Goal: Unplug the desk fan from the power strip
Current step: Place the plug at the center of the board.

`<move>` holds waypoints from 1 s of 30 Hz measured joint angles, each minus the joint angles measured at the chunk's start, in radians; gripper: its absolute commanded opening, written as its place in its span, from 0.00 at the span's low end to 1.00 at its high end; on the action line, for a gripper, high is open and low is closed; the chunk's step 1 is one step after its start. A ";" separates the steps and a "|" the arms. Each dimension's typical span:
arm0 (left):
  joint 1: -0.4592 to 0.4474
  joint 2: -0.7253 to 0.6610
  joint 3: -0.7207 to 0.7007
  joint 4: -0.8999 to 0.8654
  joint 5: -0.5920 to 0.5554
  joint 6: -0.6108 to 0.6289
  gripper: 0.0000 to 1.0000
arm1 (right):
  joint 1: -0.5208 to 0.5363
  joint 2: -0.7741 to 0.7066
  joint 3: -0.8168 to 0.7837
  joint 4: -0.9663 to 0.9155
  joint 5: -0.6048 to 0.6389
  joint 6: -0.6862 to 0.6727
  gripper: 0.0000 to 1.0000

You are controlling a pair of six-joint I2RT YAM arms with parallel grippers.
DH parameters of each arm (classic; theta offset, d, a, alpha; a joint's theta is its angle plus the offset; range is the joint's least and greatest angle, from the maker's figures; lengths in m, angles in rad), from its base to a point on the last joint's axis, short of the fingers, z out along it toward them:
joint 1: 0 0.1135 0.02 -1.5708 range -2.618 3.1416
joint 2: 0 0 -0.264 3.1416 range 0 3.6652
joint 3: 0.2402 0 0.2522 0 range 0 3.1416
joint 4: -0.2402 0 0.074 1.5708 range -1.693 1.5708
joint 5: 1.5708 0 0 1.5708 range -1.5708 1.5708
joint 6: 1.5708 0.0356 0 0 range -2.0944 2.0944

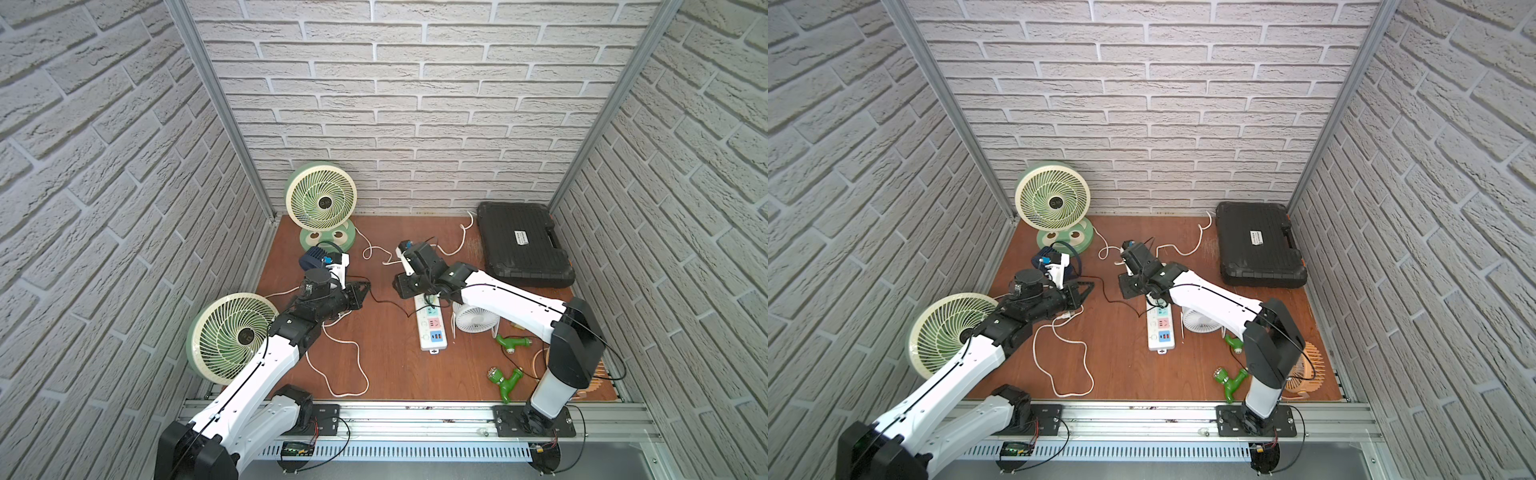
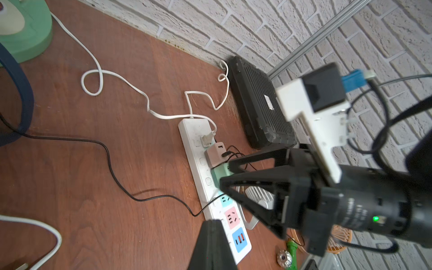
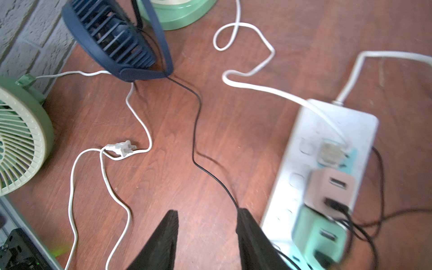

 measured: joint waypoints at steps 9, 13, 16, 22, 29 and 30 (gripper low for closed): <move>0.000 0.169 -0.018 0.139 0.085 -0.029 0.00 | -0.095 -0.144 -0.172 -0.043 0.095 -0.003 0.28; 0.000 0.205 -0.019 0.177 0.106 -0.032 0.00 | -0.125 -0.145 -0.201 -0.065 0.109 -0.006 0.26; -0.004 0.223 -0.019 0.196 0.115 -0.032 0.00 | -0.132 -0.140 -0.209 -0.071 0.111 -0.007 0.26; -0.005 0.254 -0.022 0.228 0.122 -0.034 0.00 | -0.131 -0.098 -0.230 -0.066 0.072 -0.007 0.31; -0.012 0.293 -0.022 0.254 0.123 -0.038 0.00 | -0.130 -0.059 -0.259 -0.021 -0.007 -0.008 0.54; -0.013 0.299 -0.022 0.258 0.124 -0.041 0.00 | -0.130 -0.055 -0.259 -0.013 -0.011 -0.008 0.55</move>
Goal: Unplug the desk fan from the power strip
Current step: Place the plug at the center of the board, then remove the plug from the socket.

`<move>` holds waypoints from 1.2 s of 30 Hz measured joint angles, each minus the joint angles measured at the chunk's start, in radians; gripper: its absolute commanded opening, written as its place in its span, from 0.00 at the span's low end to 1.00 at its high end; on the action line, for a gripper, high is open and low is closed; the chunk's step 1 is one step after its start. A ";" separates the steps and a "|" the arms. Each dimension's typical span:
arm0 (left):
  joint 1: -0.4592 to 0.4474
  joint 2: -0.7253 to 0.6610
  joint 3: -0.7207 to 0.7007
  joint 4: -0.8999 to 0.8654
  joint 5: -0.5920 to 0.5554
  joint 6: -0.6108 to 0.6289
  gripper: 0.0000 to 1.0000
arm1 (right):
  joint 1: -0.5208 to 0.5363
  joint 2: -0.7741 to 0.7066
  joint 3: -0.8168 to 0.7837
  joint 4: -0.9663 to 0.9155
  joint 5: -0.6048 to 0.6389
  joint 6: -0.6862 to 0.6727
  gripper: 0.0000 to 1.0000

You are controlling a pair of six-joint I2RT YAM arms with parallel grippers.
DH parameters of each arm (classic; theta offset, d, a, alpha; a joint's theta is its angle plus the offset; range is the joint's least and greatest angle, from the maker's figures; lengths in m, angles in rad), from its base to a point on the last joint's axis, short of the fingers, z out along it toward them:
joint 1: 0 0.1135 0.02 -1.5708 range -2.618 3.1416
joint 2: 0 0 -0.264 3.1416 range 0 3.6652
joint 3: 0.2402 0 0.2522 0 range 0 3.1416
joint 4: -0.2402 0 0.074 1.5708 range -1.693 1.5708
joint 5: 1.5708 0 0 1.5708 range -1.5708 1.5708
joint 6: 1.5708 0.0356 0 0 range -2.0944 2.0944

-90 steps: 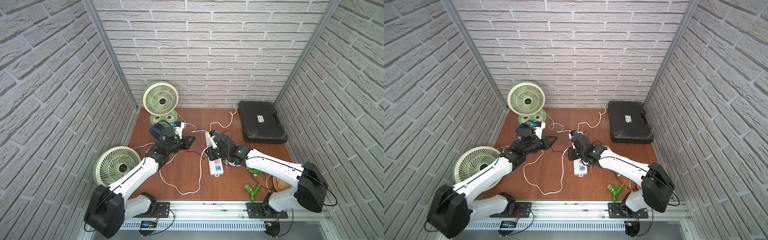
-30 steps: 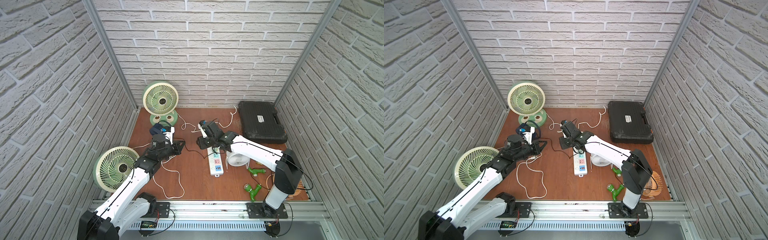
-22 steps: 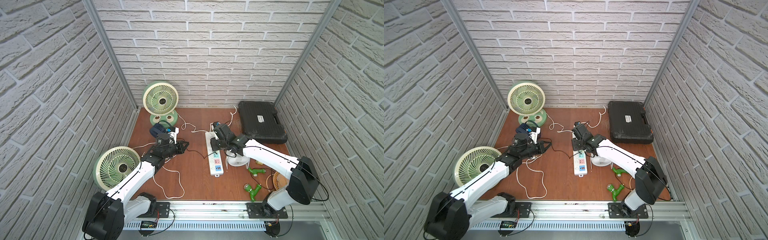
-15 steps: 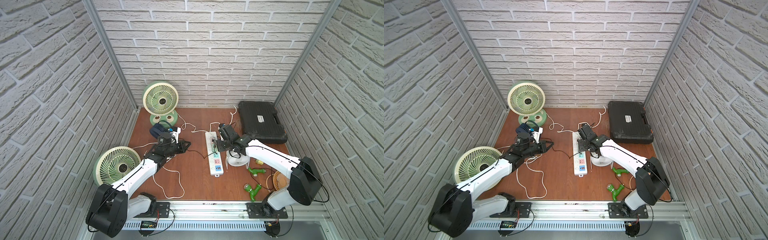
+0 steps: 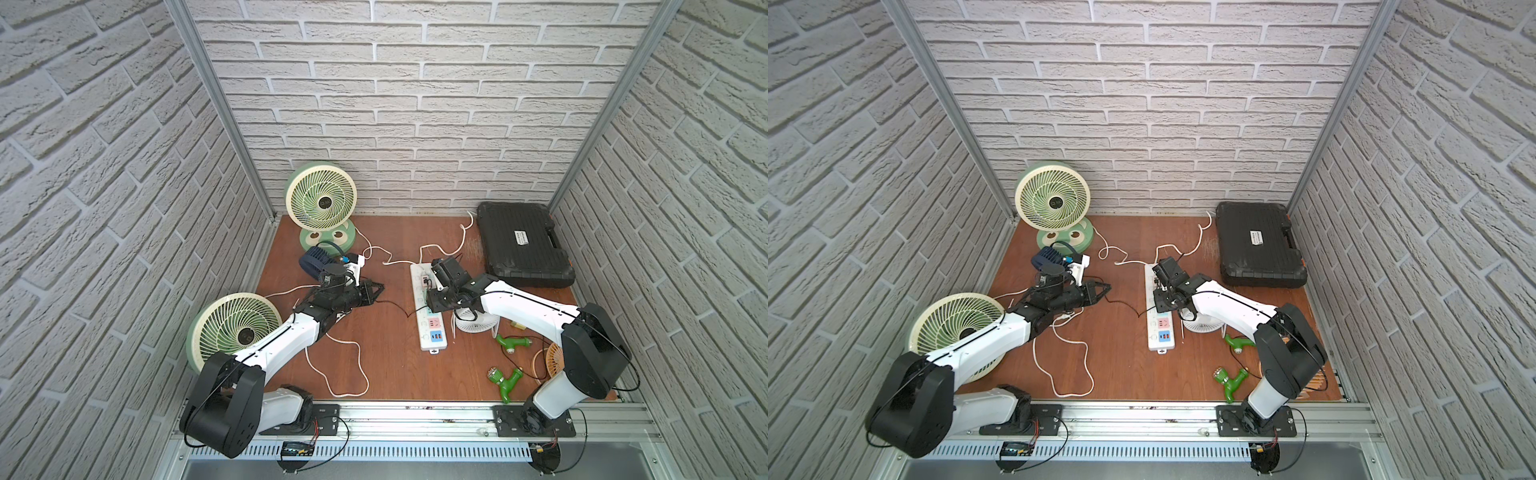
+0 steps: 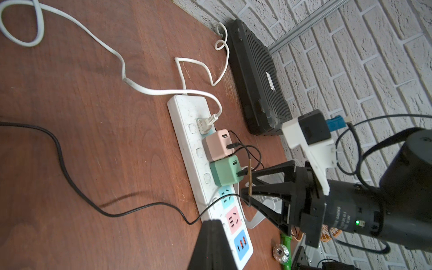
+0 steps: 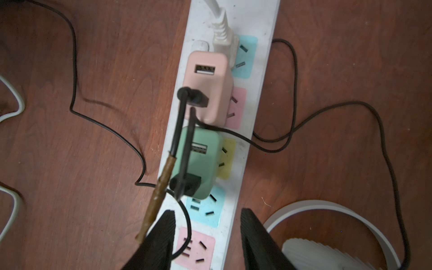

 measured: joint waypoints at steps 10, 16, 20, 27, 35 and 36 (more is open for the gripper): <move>-0.015 0.074 0.000 0.053 0.003 -0.019 0.00 | 0.018 0.061 0.000 0.092 0.033 0.024 0.53; -0.023 0.126 0.000 0.087 0.006 -0.034 0.00 | 0.051 0.090 0.000 0.119 0.119 0.042 0.41; -0.028 0.155 0.000 0.108 0.006 -0.038 0.00 | 0.063 0.095 0.000 0.132 0.166 0.053 0.35; -0.046 0.240 0.000 0.173 0.020 -0.062 0.00 | 0.081 0.101 0.000 0.136 0.227 0.067 0.16; -0.118 0.368 0.062 0.237 0.038 -0.097 0.00 | 0.092 0.104 0.000 0.138 0.253 0.071 0.09; -0.126 0.388 0.075 0.255 0.043 -0.105 0.00 | 0.092 0.104 -0.001 0.139 0.253 0.071 0.09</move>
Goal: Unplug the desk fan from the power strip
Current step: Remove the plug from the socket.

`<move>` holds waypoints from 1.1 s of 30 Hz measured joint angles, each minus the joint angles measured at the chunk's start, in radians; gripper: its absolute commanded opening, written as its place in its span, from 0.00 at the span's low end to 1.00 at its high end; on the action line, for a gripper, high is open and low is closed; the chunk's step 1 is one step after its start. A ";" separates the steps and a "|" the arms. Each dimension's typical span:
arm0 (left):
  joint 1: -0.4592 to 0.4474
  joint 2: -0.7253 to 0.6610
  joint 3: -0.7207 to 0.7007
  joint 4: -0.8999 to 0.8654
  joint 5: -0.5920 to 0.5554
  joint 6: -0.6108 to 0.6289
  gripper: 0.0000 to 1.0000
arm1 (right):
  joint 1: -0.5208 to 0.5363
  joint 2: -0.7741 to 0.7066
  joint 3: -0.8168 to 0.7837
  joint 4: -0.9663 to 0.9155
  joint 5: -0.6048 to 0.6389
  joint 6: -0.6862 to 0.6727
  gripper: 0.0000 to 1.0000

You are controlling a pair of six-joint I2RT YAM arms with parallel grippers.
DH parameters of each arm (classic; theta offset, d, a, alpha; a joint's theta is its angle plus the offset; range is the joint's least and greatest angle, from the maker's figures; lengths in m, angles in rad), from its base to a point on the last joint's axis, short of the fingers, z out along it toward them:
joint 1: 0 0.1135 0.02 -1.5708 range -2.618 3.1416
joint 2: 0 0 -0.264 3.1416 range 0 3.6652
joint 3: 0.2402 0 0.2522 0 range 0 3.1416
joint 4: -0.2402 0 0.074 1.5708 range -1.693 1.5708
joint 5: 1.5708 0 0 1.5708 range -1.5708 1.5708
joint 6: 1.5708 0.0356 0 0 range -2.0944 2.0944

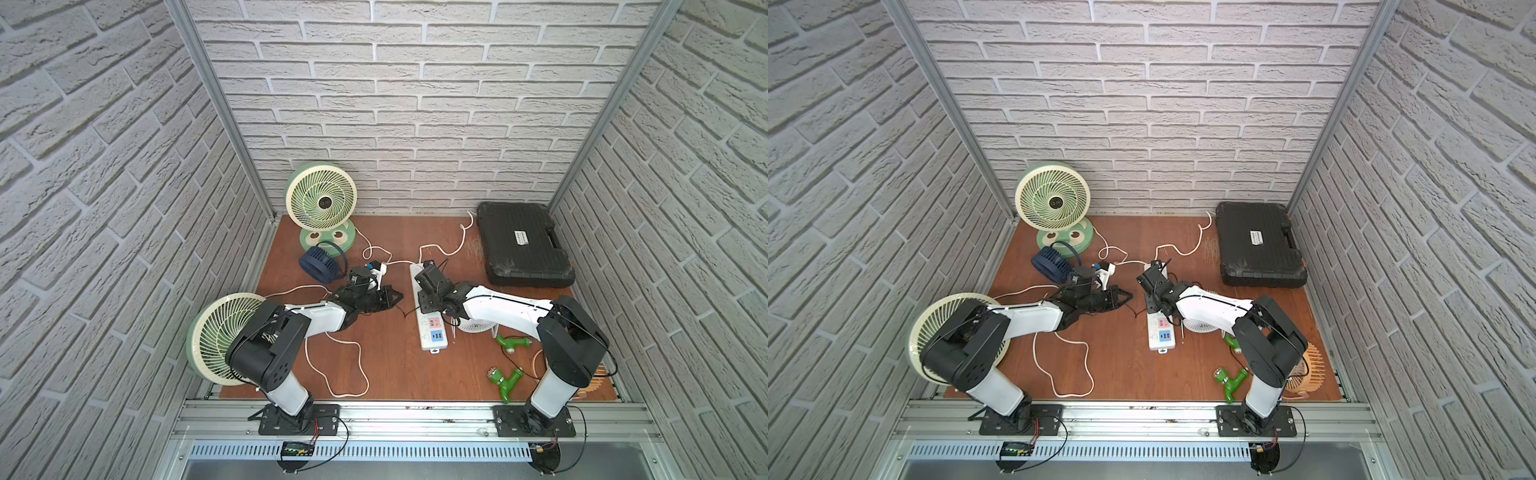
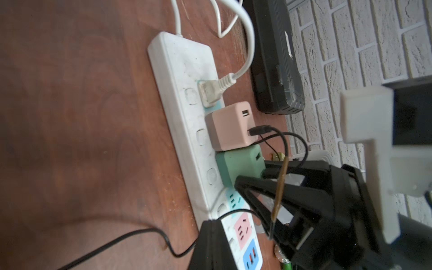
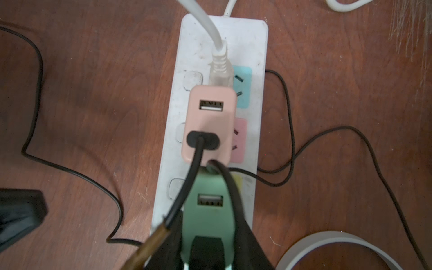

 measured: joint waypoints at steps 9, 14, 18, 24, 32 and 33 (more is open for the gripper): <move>-0.027 0.146 0.063 0.119 0.023 -0.061 0.00 | 0.003 0.000 -0.005 0.009 0.007 0.007 0.09; -0.039 0.201 0.097 0.144 0.028 -0.078 0.00 | 0.004 0.000 -0.007 0.012 0.010 0.008 0.09; -0.055 0.244 0.131 0.168 0.035 -0.089 0.00 | 0.005 0.000 -0.011 0.018 0.014 0.011 0.08; -0.058 0.304 0.157 0.187 0.041 -0.097 0.00 | 0.006 0.000 -0.012 0.020 0.020 0.015 0.08; -0.062 0.314 0.160 0.195 0.043 -0.103 0.00 | 0.030 0.005 -0.008 0.015 0.049 0.017 0.08; -0.062 0.314 0.160 0.195 0.043 -0.103 0.00 | 0.037 0.010 -0.003 0.010 0.064 0.018 0.09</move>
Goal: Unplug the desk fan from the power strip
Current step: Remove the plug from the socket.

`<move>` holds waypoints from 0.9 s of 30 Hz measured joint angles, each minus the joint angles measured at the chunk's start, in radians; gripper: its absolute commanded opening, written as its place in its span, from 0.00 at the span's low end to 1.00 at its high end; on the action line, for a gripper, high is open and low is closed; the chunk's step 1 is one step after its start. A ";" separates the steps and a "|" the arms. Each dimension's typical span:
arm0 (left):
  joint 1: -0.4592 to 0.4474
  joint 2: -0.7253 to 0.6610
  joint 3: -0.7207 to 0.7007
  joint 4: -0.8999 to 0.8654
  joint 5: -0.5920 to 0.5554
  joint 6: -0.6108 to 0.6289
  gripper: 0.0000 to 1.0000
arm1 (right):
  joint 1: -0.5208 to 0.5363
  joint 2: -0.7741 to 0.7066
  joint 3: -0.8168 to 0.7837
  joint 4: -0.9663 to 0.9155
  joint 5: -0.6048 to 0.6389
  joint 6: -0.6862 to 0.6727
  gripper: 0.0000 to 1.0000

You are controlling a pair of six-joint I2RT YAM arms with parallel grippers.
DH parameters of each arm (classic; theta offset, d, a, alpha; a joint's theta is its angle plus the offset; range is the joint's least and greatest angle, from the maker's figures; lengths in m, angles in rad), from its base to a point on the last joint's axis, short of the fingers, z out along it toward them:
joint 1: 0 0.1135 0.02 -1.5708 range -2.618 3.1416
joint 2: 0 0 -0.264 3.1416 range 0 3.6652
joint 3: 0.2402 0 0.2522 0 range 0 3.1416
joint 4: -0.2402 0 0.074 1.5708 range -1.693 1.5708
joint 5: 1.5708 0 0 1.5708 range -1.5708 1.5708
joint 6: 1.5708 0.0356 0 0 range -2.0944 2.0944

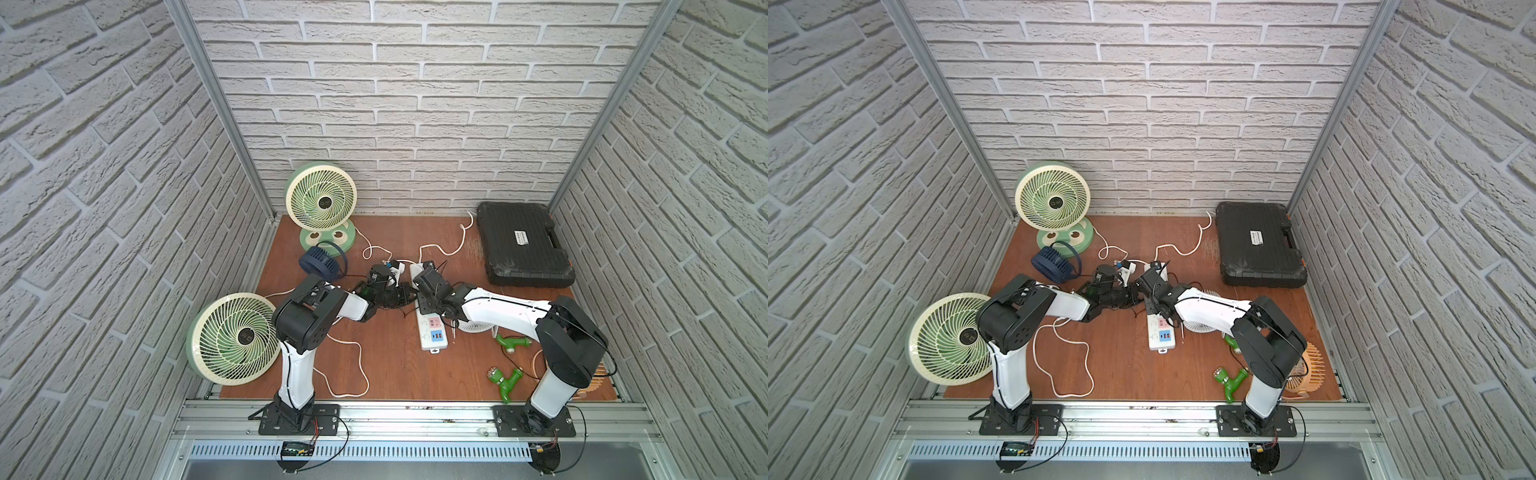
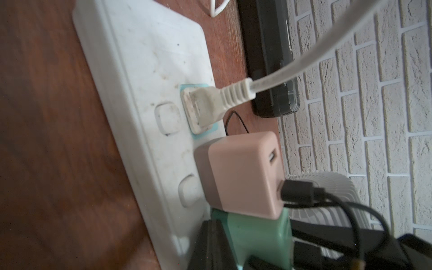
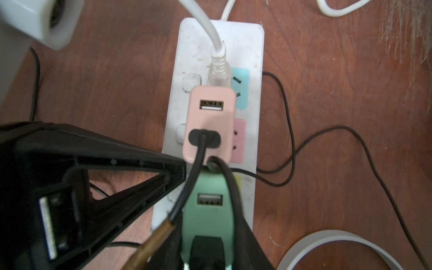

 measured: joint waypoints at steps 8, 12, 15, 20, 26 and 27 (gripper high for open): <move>0.000 0.000 0.002 -0.004 -0.004 0.002 0.00 | 0.008 0.014 0.019 -0.019 0.025 0.014 0.08; 0.000 0.000 0.002 -0.005 -0.006 0.006 0.00 | 0.010 0.014 0.023 -0.026 0.018 0.024 0.09; 0.000 0.000 0.002 -0.005 -0.006 0.008 0.00 | 0.029 0.036 0.054 -0.060 0.059 0.023 0.09; 0.000 0.000 0.002 -0.007 -0.006 0.012 0.00 | 0.016 0.026 0.033 -0.038 0.042 0.029 0.08; 0.000 0.000 0.002 -0.007 -0.007 0.014 0.00 | -0.003 -0.007 -0.004 0.001 -0.017 0.045 0.09; 0.000 0.000 0.002 -0.007 -0.007 0.014 0.00 | 0.005 -0.001 0.006 -0.011 -0.005 0.045 0.09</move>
